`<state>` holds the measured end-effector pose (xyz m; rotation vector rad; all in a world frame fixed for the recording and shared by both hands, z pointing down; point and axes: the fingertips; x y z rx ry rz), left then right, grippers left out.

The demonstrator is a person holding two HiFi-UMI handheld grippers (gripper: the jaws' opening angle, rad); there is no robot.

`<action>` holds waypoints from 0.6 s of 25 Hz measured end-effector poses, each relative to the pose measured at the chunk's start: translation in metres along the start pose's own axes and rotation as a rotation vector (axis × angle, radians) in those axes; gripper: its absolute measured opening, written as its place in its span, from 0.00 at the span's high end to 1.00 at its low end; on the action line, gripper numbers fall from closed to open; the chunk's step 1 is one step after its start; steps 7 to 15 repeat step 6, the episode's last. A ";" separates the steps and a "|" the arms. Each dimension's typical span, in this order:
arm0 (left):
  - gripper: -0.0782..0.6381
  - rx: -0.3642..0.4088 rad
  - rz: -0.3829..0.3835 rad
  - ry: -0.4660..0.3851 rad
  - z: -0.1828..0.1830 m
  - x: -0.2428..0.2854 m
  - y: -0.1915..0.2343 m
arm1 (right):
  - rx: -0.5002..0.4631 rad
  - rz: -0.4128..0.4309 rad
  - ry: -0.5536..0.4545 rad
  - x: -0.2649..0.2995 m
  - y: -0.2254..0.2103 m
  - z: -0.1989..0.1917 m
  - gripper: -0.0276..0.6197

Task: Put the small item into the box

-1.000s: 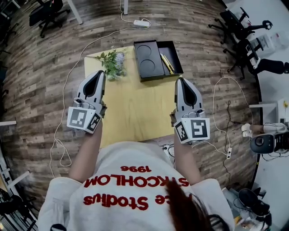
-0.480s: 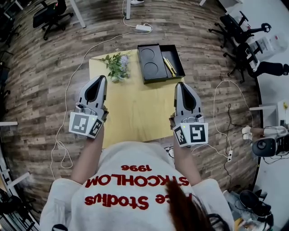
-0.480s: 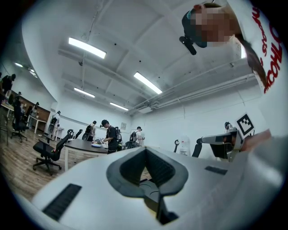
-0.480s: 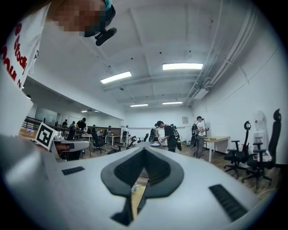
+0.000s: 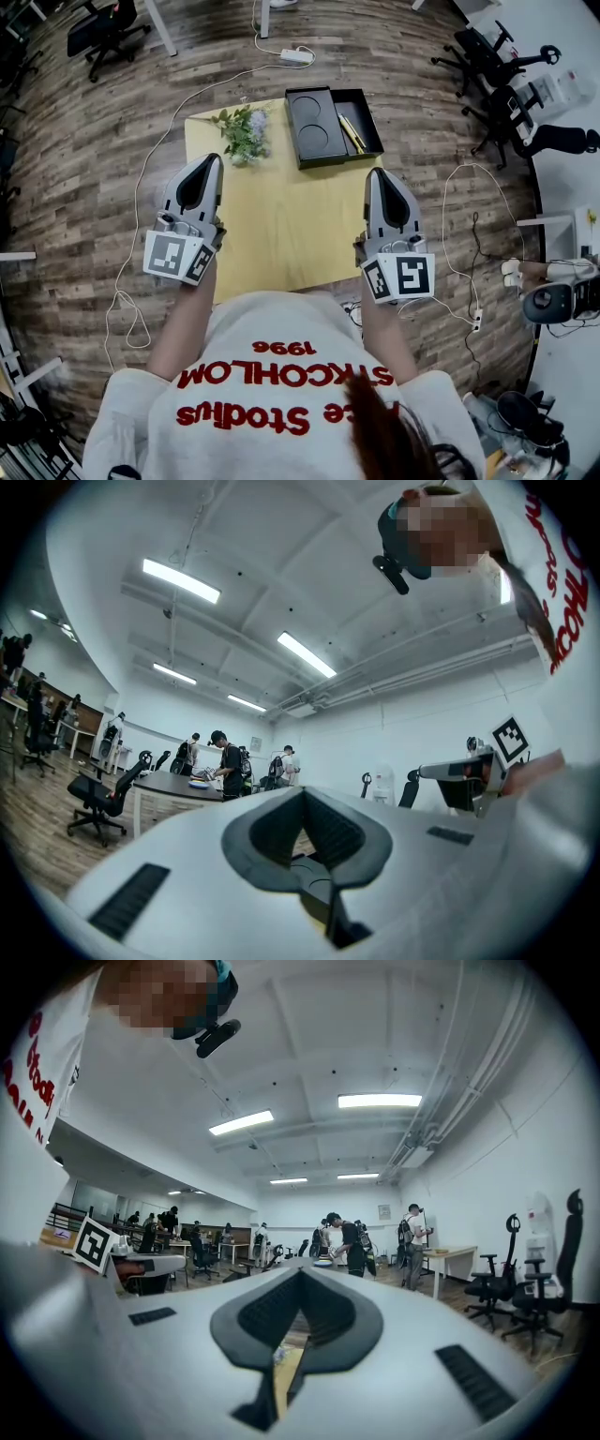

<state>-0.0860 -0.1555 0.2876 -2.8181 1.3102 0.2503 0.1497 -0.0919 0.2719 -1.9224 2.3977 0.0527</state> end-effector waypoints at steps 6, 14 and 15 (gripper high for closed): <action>0.88 0.004 -0.002 -0.006 0.006 -0.003 -0.007 | 0.005 0.000 -0.003 -0.006 -0.001 0.003 0.95; 0.88 0.004 -0.002 -0.006 0.006 -0.003 -0.007 | 0.005 0.000 -0.003 -0.006 -0.001 0.003 0.95; 0.88 0.004 -0.002 -0.006 0.006 -0.003 -0.007 | 0.005 0.000 -0.003 -0.006 -0.001 0.003 0.95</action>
Point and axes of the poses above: the fingertips, and each gripper's own axes: x forward along the fingers, y to its left, z out of its top, and after that the axes turned 3 degrees about -y, right-handed
